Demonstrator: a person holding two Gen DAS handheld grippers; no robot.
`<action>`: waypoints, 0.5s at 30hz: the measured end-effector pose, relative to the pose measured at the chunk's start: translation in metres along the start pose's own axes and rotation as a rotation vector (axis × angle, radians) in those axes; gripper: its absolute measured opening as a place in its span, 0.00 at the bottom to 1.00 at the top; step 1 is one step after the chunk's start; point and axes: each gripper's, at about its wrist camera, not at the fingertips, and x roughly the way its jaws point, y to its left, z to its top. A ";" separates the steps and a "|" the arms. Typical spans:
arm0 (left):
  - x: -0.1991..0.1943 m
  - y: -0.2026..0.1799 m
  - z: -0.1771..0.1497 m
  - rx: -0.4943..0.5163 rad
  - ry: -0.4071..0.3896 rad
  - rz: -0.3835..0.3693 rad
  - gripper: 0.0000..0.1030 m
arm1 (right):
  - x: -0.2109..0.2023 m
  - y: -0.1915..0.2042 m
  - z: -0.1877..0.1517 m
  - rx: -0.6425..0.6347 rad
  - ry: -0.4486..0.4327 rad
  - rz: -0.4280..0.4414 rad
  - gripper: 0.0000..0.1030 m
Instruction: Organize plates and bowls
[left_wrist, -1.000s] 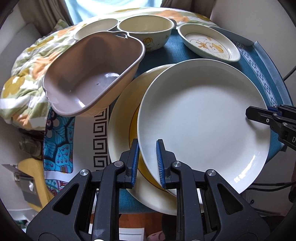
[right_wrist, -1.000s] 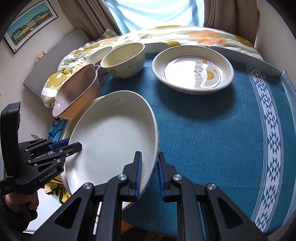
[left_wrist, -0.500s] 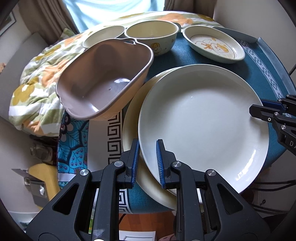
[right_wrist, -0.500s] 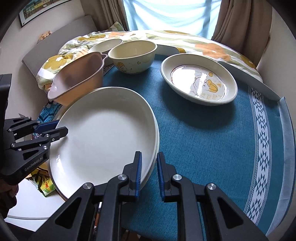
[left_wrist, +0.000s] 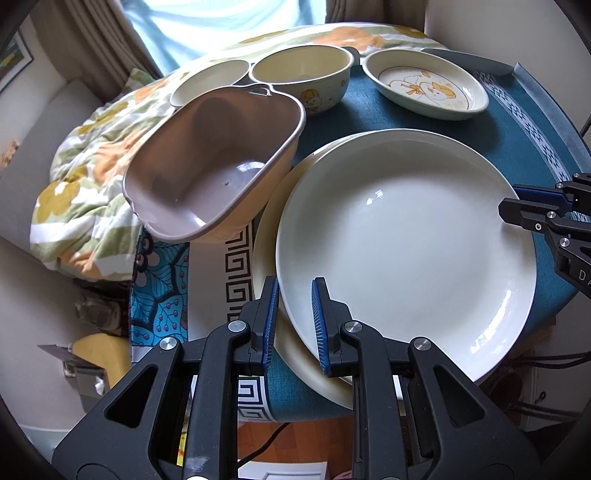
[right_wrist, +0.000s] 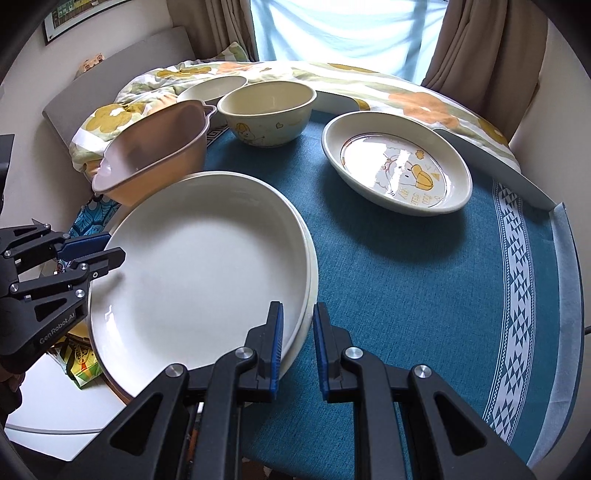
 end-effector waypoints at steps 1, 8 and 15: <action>0.000 0.000 0.000 0.000 0.000 0.000 0.16 | 0.000 0.000 0.000 0.000 0.000 0.001 0.15; -0.002 0.000 -0.001 0.008 -0.003 0.021 0.16 | 0.000 0.000 -0.001 0.003 -0.001 0.000 0.15; -0.003 0.001 -0.001 0.005 -0.001 0.011 0.16 | -0.001 0.000 -0.001 0.012 -0.001 0.001 0.15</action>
